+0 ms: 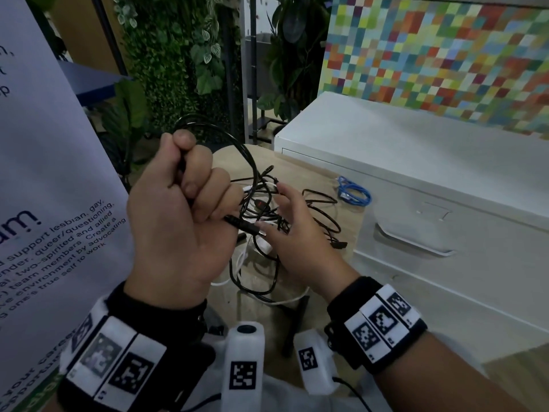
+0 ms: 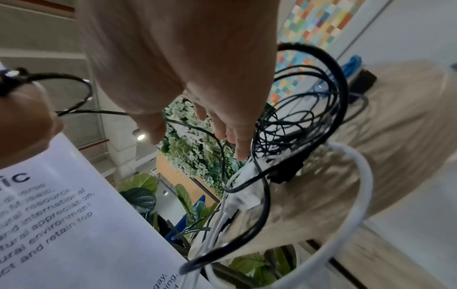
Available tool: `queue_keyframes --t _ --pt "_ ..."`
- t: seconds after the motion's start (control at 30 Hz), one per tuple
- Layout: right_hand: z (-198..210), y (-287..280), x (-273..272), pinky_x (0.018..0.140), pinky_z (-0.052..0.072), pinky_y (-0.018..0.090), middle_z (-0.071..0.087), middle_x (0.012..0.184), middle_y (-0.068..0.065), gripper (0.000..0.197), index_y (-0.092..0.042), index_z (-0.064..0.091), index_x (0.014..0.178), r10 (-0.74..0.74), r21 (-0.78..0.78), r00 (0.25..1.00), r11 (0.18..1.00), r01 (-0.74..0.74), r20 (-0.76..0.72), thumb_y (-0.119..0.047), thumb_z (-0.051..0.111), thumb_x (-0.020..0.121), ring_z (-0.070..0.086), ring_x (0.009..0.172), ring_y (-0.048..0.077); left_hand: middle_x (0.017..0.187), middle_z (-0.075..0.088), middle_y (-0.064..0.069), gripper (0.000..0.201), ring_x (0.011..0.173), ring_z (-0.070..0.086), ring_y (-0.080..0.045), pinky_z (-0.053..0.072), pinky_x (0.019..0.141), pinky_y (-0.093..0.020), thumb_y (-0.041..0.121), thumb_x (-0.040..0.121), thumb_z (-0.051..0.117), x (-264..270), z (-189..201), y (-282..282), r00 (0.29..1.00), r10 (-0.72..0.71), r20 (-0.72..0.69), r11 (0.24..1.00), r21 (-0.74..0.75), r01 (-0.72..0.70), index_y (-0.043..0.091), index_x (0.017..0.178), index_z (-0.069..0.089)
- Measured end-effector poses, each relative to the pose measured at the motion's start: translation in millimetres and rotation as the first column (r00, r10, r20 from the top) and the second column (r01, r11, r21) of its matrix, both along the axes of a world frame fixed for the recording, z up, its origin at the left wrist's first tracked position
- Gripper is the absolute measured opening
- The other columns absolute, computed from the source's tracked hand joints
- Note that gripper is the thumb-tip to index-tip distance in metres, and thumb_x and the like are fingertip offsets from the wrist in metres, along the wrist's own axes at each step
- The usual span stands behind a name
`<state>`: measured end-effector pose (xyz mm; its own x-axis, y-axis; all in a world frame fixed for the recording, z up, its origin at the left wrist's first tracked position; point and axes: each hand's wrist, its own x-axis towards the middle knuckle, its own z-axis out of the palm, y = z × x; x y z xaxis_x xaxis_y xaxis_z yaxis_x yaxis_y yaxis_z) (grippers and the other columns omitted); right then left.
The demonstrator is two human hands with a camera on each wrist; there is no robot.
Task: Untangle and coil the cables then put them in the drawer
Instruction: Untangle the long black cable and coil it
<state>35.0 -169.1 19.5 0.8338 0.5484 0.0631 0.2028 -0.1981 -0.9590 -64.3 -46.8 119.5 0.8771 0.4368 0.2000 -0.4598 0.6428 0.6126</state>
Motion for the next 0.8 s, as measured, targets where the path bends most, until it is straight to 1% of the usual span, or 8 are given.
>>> queue_keyframes --t 0.1,0.2,0.27,0.33,0.4,0.53,0.7,0.8 --pt "-0.3 0.6 2.4 0.088 0.049 0.011 0.049 0.152 -0.006 0.068 -0.043 0.034 0.152 0.007 0.142 0.989 0.990 0.014 -0.145 -0.028 0.071 0.097 0.047 0.138 0.003 0.055 0.025 0.006 0.035 0.039 0.015 -0.008 0.019 0.040 -0.020 0.029 0.114 0.031 -4.7 5.2 1.3 1.000 -0.017 0.016 1.000 0.024 0.016 0.023 0.084 0.050" --pt "-1.8 5.7 8.6 0.115 0.043 0.040 0.045 0.156 -0.010 0.053 -0.058 0.048 0.137 0.034 0.183 0.984 0.983 -0.001 -0.174 -0.037 0.071 0.093 0.042 0.145 0.009 0.054 0.025 0.006 0.036 0.038 0.014 -0.009 0.016 0.041 -0.021 0.030 0.114 0.030 -8.3 8.4 0.1 0.997 -0.056 0.044 0.998 0.043 0.054 0.024 0.084 0.050" --pt "-1.1 9.0 10.9 0.115 0.044 0.050 0.058 0.144 -0.015 0.032 -0.056 0.063 0.119 0.042 0.157 0.984 0.987 -0.014 -0.172 -0.042 0.069 0.091 0.052 0.135 0.008 0.054 0.024 0.006 0.035 0.039 0.013 -0.009 0.016 0.041 -0.021 0.032 0.113 0.030 -8.9 9.1 -1.9 0.996 -0.066 0.054 0.996 0.066 0.062 0.024 0.085 0.050" --pt "3.6 9.7 10.8 0.107 0.051 0.052 0.074 0.114 -0.010 0.011 -0.035 0.071 0.106 0.054 0.162 0.979 0.987 -0.023 -0.194 -0.031 0.063 0.100 0.066 0.115 0.016 0.055 0.023 0.006 0.035 0.040 0.013 -0.008 0.018 0.042 -0.022 0.032 0.113 0.030 -8.3 9.7 -2.9 0.998 -0.028 0.057 0.995 0.099 0.023 0.024 0.086 0.049" --pt "7.9 6.6 7.7 0.090 0.058 0.042 0.074 0.089 0.001 0.014 -0.019 0.065 0.096 0.107 0.218 0.957 0.975 -0.047 -0.269 -0.020 0.055 0.106 0.073 0.099 0.029 0.057 0.023 0.006 0.033 0.042 0.013 -0.009 0.021 0.044 -0.024 0.031 0.113 0.030 -5.5 9.6 -1.6 0.996 0.063 0.058 0.987 0.142 -0.070 0.022 0.087 0.049" --pt "16.3 -3.4 -3.9 0.057 0.055 0.033 0.058 0.067 0.006 0.019 -0.014 0.063 0.092 0.213 0.291 0.892 0.952 -0.097 -0.398 -0.015 0.051 0.107 0.064 0.059 0.028 0.057 0.024 0.003 0.029 0.045 0.014 -0.013 0.020 0.047 -0.030 0.022 0.112 0.030 3.6 7.1 7.1 0.951 0.306 0.053 0.917 0.253 -0.309 0.019 0.088 0.046" --pt "24.3 -26.5 -6.6 0.041 0.042 0.027 0.053 0.067 0.008 0.027 -0.027 0.069 0.107 0.243 -0.077 0.959 0.964 -0.256 -0.149 -0.016 0.045 0.109 0.048 0.042 0.021 0.055 0.031 0.002 0.028 0.046 0.018 -0.016 0.019 0.047 -0.031 0.013 0.109 0.027 9.5 -0.7 8.7 0.891 0.453 0.043 0.818 0.378 -0.434 0.017 0.087 0.043" --pt "36.4 -37.2 -7.2 0.044 0.045 0.028 0.060 0.072 -0.003 0.032 -0.041 0.066 0.119 0.327 -0.374 0.943 0.868 -0.327 -0.065 -0.019 0.046 0.108 0.054 0.045 0.017 0.054 0.042 0.004 0.026 0.045 0.026 -0.016 0.024 0.044 -0.027 0.019 0.110 0.029 9.8 -10.9 2.5 0.870 0.484 0.093 0.728 0.510 -0.459 0.018 0.089 0.044"
